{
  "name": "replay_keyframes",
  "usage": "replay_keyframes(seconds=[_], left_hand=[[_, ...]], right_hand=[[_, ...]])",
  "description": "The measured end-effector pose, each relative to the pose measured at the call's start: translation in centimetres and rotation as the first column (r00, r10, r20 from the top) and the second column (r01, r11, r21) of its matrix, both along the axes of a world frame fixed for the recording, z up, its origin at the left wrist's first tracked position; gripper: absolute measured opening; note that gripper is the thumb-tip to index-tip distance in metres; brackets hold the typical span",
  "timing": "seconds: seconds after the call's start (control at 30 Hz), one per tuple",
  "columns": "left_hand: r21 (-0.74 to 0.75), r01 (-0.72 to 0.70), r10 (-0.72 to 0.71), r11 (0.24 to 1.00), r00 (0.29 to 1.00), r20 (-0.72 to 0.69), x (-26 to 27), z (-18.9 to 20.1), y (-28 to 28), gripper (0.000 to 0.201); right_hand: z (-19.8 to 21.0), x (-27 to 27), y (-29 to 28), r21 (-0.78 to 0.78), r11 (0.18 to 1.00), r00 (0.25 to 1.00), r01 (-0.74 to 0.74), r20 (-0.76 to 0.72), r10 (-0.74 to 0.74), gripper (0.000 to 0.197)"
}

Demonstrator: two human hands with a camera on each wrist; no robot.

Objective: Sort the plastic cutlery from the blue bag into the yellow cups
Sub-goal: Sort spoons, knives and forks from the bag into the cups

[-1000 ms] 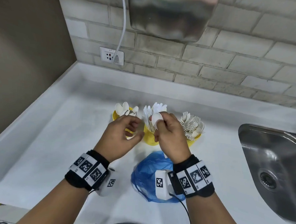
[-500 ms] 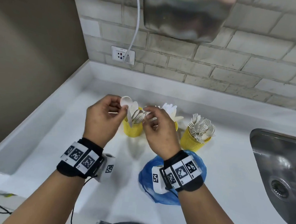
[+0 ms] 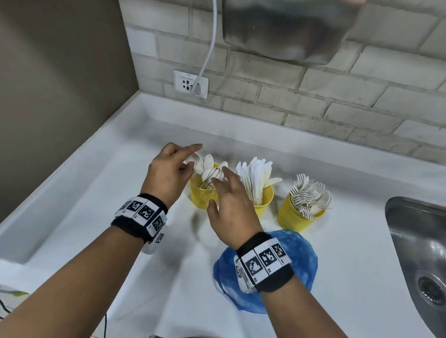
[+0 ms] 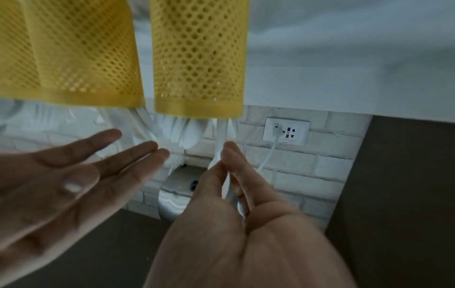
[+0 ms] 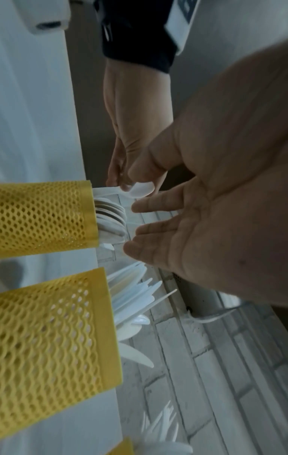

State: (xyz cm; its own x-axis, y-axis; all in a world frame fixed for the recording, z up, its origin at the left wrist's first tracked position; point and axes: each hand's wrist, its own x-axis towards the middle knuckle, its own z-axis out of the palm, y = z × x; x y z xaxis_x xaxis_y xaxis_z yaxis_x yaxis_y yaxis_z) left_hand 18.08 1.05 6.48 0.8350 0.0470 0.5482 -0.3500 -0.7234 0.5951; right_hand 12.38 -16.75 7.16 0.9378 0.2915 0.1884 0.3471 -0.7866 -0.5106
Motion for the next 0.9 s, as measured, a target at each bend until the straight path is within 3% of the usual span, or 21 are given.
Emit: replay_keyframes(seconds=[0.17, 0.23, 0.3, 0.37, 0.47, 0.6, 0.8, 0.9], left_hand=[[0.205, 0.015, 0.006, 0.979, 0.995, -0.101, 0.2, -1.8, -0.6, 0.036], [0.309, -0.004, 0.040, 0.951, 0.993, -0.111, -0.1, -2.2, -0.7, 0.038], [0.362, -0.029, 0.077, 0.932, 0.990, -0.118, -0.4, -2.1, -0.7, 0.048], [0.272, -0.015, 0.073, 0.962, 0.977, -0.203, -0.6, -1.9, -0.8, 0.061], [0.037, 0.056, -0.039, 0.998, 0.934, -0.355, -0.8, -2.0, -0.9, 0.087], [-0.011, 0.153, -0.140, 0.988, 0.865, -0.481, -0.7, -2.7, -1.2, 0.114], [-0.036, 0.123, -0.125, 0.992, 0.875, -0.468, -1.1, -2.6, -1.6, 0.110], [-0.037, 0.023, -0.034, 0.999, 0.936, -0.350, -2.8, -2.3, -1.6, 0.094]], right_hand=[[-0.5, 0.4, 1.0, -0.166, 0.983, 0.995, -0.076, -0.079, 0.064, 0.069], [-0.6, 0.6, 0.8, -0.135, 0.987, 0.993, -0.089, -0.091, 0.077, 0.068], [-0.6, 0.6, 0.3, -0.002, 0.998, 0.996, -0.059, -0.071, 0.058, 0.062], [-0.7, 0.2, -0.1, 0.113, 0.994, 1.000, -0.006, -0.004, 0.007, 0.050], [-1.5, -0.2, -0.1, 0.146, 0.989, 1.000, -0.008, -0.010, 0.010, 0.037], [-2.5, -0.5, -0.3, 0.106, 0.992, 0.990, -0.061, -0.123, 0.074, 0.040], [-0.3, -1.7, -1.6, 0.163, 0.985, 0.987, -0.065, -0.138, 0.088, 0.038], [0.9, -3.3, -3.4, 0.105, 0.994, 0.978, -0.018, -0.203, 0.039, 0.029]])
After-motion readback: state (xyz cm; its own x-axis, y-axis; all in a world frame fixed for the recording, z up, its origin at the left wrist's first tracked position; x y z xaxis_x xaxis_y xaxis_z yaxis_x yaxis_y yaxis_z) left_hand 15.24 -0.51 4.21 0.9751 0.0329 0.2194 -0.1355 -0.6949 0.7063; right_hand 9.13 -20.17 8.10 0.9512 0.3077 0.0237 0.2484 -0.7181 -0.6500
